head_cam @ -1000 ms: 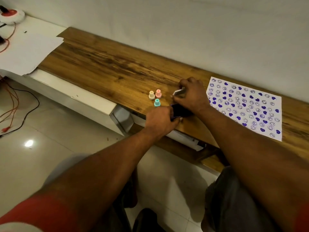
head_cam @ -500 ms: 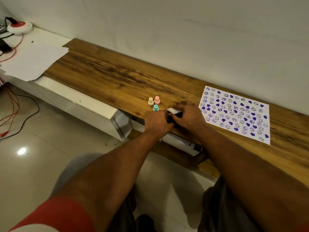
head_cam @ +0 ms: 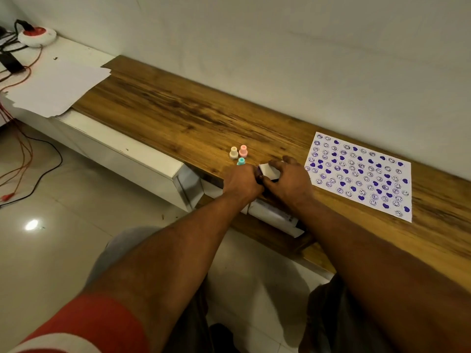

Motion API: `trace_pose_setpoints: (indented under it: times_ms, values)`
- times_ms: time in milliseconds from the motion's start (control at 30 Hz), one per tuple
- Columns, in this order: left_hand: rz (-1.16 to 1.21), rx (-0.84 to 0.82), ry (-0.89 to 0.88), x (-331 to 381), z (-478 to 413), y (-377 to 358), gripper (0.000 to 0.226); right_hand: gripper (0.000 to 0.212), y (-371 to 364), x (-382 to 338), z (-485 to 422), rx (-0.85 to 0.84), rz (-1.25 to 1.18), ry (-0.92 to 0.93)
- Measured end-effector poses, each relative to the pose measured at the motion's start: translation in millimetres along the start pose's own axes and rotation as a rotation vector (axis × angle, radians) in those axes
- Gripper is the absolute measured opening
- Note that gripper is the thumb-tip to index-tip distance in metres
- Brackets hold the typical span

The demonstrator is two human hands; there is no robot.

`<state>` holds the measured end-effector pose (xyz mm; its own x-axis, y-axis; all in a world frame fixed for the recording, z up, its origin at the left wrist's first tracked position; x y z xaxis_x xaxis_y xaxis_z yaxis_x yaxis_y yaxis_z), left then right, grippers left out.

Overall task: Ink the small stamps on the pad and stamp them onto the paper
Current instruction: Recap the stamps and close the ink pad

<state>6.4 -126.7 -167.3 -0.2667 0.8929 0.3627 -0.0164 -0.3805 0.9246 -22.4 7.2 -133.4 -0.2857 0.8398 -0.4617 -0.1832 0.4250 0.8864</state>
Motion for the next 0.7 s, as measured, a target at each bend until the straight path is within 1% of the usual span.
trace_pose_setpoints:
  times_ms: [167,267,433,500,700]
  values:
    - [0.093,-0.026,0.038,-5.6,-1.5,-2.2,0.017,0.068,-1.0,-1.7,1.8,0.016,-0.004,-0.017]
    - [0.091,-0.018,0.031,-4.8,-2.0,-1.0,0.018,0.065,-1.7,-0.6,4.7,0.026,-0.036,-0.008]
    - [0.104,-0.025,0.042,-4.6,-1.8,-0.6,0.014,0.058,-5.4,4.3,6.2,0.032,-0.093,0.001]
    - [0.108,-0.021,0.043,-4.2,-1.6,-0.2,0.012,0.057,-6.6,6.6,5.5,0.033,-0.118,-0.007]
    - [0.119,-0.035,0.047,-3.8,-2.4,-3.2,0.013,0.056,-11.9,11.0,3.4,0.054,-0.181,-0.04]
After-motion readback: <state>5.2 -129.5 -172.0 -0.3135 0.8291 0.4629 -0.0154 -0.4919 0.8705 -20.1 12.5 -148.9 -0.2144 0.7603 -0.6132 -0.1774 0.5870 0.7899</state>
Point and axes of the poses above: each hand's wrist, its own z-axis away from the middle knuckle, its own y-axis out of the back of the hand, x = y × z, the point moved 8 cm from there along -z, towards the middle knuckle, and after that the axes turned 5 degrees about -z, right-handed, at the moved point
